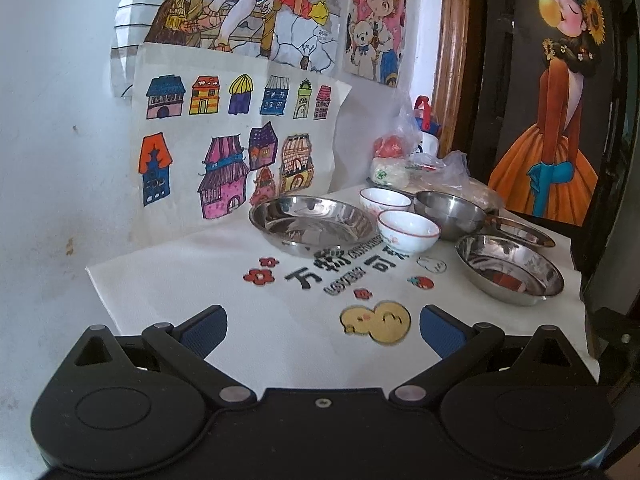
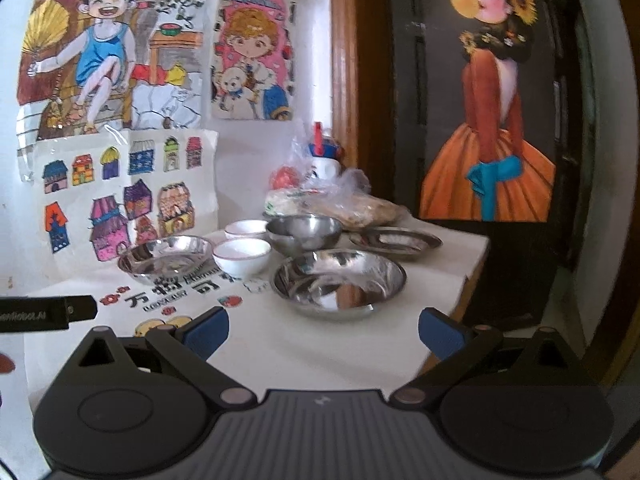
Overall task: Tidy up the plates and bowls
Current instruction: 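Move both grippers to the large steel plate and close them on its rim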
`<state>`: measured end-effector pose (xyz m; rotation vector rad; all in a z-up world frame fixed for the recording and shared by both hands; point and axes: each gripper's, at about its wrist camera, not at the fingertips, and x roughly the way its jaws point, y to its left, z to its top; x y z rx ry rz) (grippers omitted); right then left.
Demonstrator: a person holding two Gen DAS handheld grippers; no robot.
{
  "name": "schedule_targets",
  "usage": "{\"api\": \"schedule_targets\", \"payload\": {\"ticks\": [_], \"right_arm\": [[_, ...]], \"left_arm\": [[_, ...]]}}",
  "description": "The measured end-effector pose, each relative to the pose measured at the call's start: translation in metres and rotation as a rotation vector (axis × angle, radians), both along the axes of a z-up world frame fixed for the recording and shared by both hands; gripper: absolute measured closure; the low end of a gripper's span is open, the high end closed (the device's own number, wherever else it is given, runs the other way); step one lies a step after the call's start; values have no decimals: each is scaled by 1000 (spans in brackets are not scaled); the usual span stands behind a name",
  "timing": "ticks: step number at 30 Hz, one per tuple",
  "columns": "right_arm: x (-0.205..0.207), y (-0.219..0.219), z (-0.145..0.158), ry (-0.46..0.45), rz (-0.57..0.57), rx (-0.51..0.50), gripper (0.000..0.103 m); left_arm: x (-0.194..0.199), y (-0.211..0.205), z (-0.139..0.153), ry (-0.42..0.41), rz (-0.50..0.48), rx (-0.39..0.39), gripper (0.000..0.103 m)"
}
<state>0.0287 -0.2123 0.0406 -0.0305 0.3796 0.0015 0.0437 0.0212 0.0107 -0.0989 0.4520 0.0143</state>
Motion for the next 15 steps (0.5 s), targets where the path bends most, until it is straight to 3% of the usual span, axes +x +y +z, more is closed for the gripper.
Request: {"api": "schedule_targets", "payload": {"ticks": [8, 15], "right_arm": [[48, 3, 24, 17, 116, -9, 0], [110, 25, 23, 116, 263, 123, 0]], "left_arm": [[39, 17, 19, 7, 4, 16, 1], [85, 43, 29, 25, 4, 29, 1]]}}
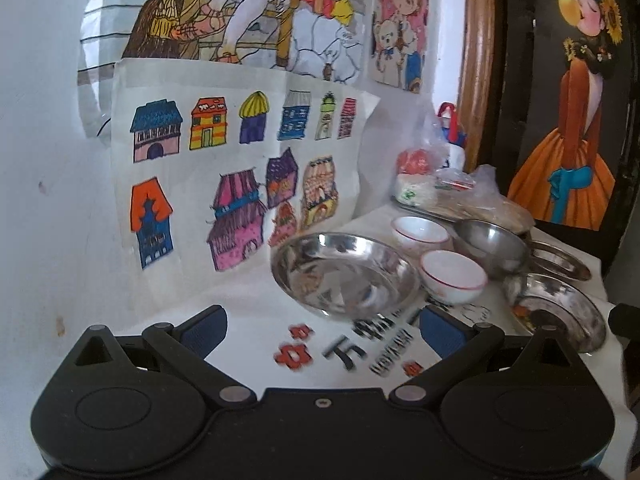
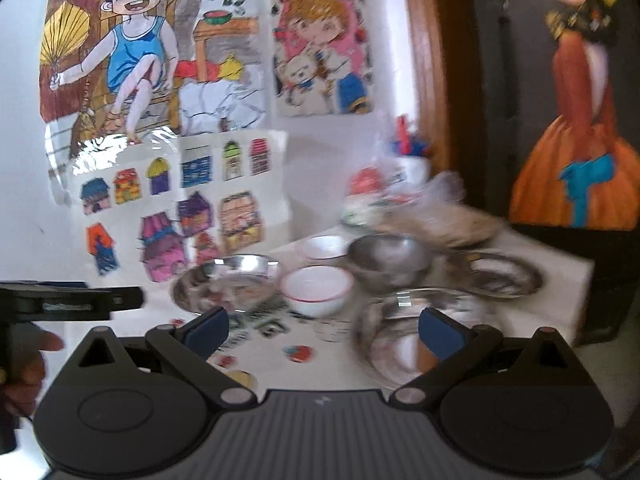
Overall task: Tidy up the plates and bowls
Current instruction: 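Move both grippers to the large steel plate and close them on its rim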
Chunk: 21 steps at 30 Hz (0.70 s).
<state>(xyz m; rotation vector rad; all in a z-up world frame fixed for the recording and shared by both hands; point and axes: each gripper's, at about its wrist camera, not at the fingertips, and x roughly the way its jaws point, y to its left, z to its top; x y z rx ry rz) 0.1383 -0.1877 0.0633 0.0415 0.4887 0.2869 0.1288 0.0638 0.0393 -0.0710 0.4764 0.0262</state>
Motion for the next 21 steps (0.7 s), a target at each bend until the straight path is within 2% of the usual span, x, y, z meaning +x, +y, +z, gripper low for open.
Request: {"api": "schedule_targets", "payload": {"ticks": [4, 7, 13, 19, 21], "right_arm": [[36, 17, -15, 98, 76, 92, 0], [58, 31, -29, 158, 103, 107, 0], [93, 54, -51, 249, 65, 197, 8], [121, 73, -66, 284, 22, 236, 21], [128, 78, -71, 298, -9, 230, 30]], "left_arm": [[33, 22, 0, 26, -2, 9, 1], [60, 37, -6, 64, 5, -24, 1], [97, 48, -22, 105, 2, -89, 6], [121, 54, -33, 133, 13, -145, 19], [128, 55, -36, 149, 18, -165, 24]]}}
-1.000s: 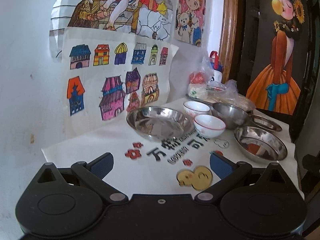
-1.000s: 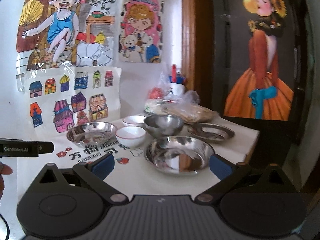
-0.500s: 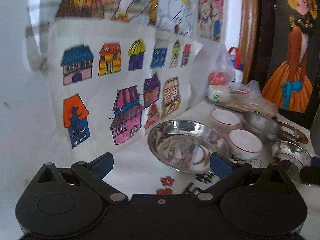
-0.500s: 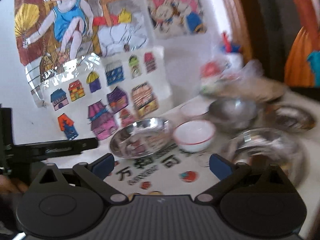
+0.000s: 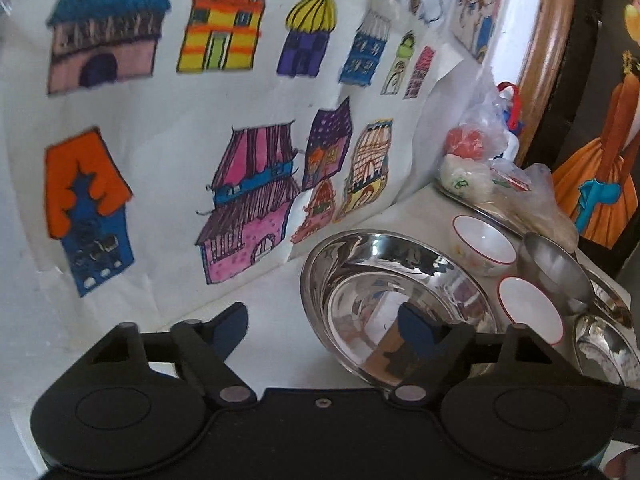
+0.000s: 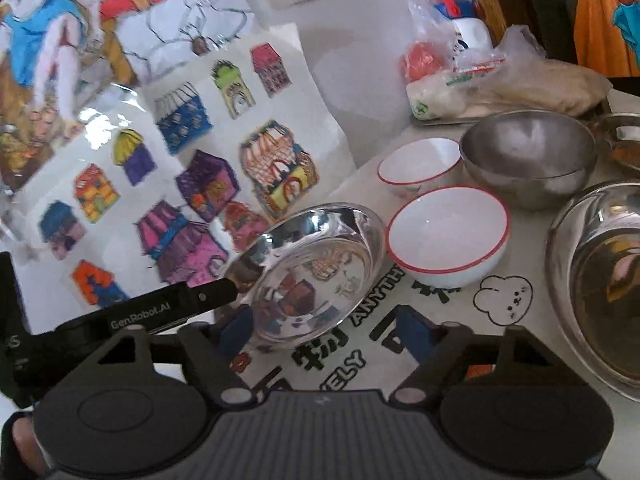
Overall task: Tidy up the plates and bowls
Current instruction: 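Move both grippers to the large steel plate and close them on its rim, then lift the steel plate with both grippers, lower it onto another plate, open both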
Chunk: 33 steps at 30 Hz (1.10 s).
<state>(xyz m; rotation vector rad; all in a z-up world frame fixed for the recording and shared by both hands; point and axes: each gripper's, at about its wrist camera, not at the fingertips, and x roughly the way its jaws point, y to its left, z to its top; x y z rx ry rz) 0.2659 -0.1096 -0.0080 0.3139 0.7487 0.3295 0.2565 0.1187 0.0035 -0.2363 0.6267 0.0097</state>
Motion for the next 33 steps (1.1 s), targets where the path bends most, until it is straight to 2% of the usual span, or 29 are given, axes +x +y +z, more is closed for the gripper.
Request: {"api": "schedule_targets", "payload": {"ticks": [3, 6, 9, 12, 14, 15, 18, 27, 33], "right_arm": [[7, 5, -5, 12, -20, -2, 38], [15, 6, -11, 31, -41, 9, 46], [21, 7, -17, 47, -47, 19, 47], [25, 9, -20, 50, -56, 12, 61], [27, 11, -21, 46, -55, 5, 67], [27, 12, -21, 45, -62, -5, 74], [26, 12, -21, 45, -70, -12, 78], [10, 16, -16, 63, -34, -2, 80], [-22, 10, 1, -22, -20, -22, 80]], "left_arm": [[9, 2, -6, 33, 10, -23, 36], [17, 3, -10, 54, 14, -44, 52], [21, 3, -13, 65, 18, -55, 63], [26, 3, -15, 79, 16, -73, 79], [26, 3, -16, 84, 26, -70, 88], [26, 3, -16, 83, 29, -74, 88], [24, 4, -16, 81, 41, -71, 89], [1, 3, -8, 65, 46, -38, 89], [-30, -1, 4, 26, 43, -17, 88]]}}
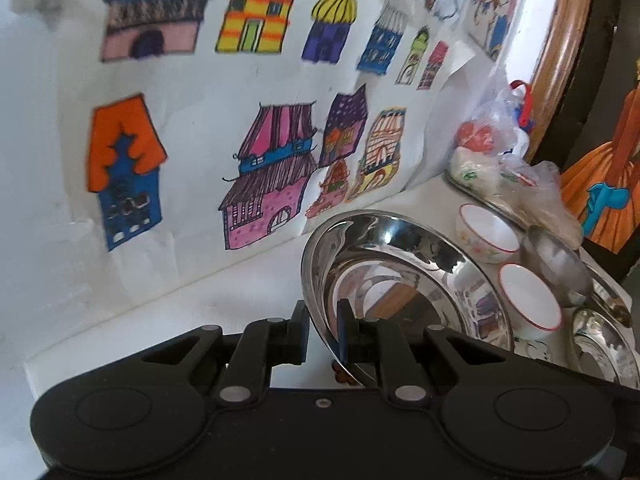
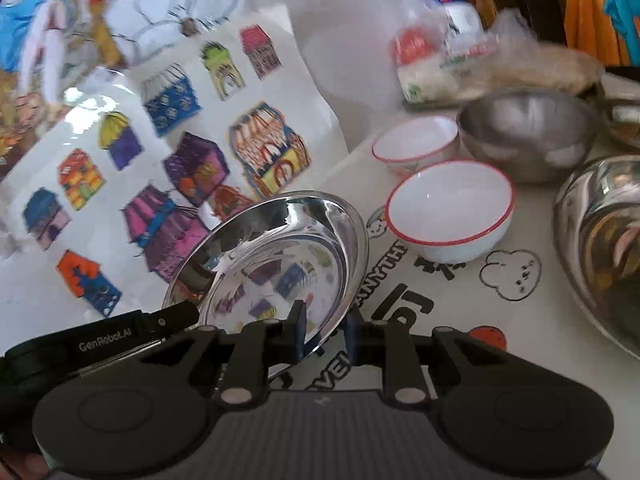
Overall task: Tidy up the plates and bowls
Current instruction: 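Lift the steel plate with both grippers, lower it onto another plate, open both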
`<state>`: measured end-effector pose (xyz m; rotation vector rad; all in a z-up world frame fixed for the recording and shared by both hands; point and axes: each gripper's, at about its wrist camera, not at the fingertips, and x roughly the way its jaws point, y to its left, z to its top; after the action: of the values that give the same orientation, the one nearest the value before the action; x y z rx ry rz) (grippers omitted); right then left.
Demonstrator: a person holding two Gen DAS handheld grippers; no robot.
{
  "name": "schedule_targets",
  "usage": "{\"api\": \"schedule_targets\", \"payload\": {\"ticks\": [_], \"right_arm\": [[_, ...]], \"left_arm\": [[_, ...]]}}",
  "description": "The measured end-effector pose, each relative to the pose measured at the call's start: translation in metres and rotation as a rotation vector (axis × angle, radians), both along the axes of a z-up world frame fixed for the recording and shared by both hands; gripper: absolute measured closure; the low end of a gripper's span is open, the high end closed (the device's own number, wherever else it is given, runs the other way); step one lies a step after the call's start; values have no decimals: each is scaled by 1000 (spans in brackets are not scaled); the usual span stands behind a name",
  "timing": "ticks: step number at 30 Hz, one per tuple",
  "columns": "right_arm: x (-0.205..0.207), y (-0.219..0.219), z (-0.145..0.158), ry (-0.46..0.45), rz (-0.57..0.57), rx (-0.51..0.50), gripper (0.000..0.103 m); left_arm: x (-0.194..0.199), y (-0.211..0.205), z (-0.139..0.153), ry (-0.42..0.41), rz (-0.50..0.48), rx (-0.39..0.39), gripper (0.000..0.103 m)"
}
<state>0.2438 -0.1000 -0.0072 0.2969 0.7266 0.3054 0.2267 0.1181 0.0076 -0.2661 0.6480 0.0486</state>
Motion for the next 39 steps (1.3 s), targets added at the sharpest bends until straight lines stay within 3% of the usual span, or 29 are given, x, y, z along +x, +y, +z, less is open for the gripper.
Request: {"api": "schedule_targets", "payload": {"ticks": [1, 8, 16, 25, 39], "right_arm": [[-7, -3, 4, -19, -4, -2, 80], [-49, -56, 36, -132, -94, -10, 80], [-70, -144, 49, -120, -240, -41, 80], [-47, -206, 39, -9, -249, -163, 80], [-27, -209, 24, 64, -156, -238, 75]], "left_arm": [[-5, -1, 3, 15, -2, -36, 88], [-30, -40, 35, -75, -82, -25, 88], [-24, -135, 55, -99, -248, -20, 88], [2, -224, 25, 14, -348, -48, 87], [23, -244, 9, 149, -320, 47, 85]]}}
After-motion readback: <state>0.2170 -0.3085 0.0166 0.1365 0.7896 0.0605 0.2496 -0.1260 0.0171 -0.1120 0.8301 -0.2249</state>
